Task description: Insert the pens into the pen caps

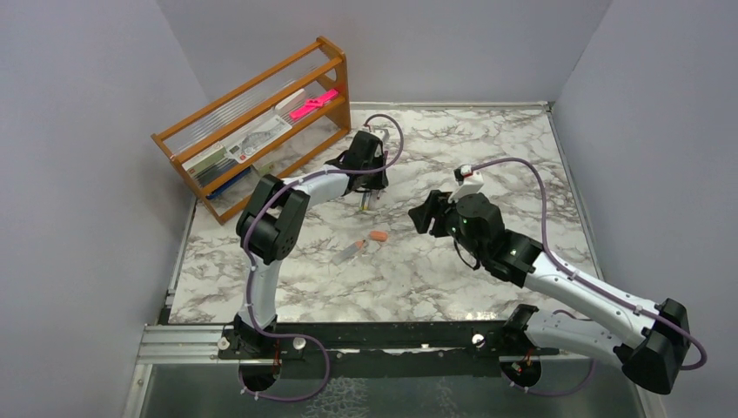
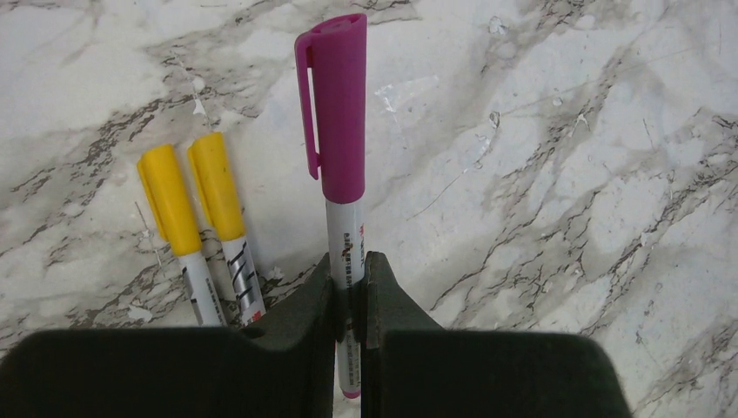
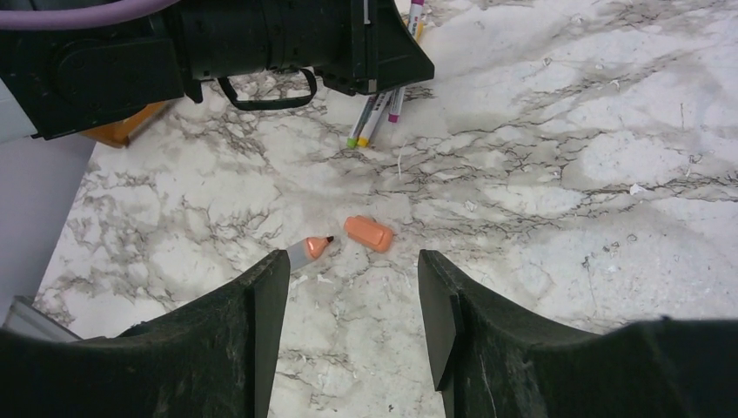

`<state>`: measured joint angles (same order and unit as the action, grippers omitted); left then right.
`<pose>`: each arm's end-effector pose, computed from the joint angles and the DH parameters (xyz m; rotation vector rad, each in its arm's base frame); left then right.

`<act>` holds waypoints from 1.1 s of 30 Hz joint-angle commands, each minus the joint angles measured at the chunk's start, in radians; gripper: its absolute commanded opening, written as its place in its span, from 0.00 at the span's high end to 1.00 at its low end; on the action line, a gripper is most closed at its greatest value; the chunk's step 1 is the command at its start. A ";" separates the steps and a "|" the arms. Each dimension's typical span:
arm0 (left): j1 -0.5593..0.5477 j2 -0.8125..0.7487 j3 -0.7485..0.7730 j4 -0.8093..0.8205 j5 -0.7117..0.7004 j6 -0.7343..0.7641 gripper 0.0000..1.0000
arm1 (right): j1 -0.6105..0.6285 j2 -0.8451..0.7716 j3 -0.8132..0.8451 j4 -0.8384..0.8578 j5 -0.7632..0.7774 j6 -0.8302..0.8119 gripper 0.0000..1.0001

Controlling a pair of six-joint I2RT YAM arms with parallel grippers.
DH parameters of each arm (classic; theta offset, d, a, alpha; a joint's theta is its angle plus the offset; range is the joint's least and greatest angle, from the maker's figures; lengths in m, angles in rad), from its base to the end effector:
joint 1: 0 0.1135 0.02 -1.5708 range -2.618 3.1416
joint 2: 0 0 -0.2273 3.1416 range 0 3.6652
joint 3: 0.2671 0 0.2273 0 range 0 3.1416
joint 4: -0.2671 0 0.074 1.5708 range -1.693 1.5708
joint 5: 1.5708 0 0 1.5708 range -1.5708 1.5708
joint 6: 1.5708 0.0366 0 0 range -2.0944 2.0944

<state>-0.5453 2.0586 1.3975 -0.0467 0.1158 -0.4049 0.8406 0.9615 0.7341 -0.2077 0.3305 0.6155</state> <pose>0.3571 -0.2216 0.1553 0.2276 2.3418 -0.6166 0.1526 0.1527 0.2631 -0.0133 2.0328 0.6064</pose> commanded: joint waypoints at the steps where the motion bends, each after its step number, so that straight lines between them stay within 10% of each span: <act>1: -0.003 0.047 0.055 -0.076 -0.011 0.002 0.98 | 0.000 0.038 0.001 0.031 0.019 -0.022 0.45; 18: -0.007 0.003 -0.007 -0.098 -0.017 -0.011 0.74 | -0.003 0.057 -0.021 0.050 0.011 -0.023 0.45; 33: -0.033 -0.279 -0.101 -0.079 -0.036 0.034 0.73 | -0.003 0.264 -0.029 0.151 -0.117 -0.046 0.46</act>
<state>-0.5579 1.9640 1.3151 -0.1501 0.1112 -0.4088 0.8402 1.1736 0.7143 -0.1265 0.2913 0.5789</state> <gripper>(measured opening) 0.261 0.546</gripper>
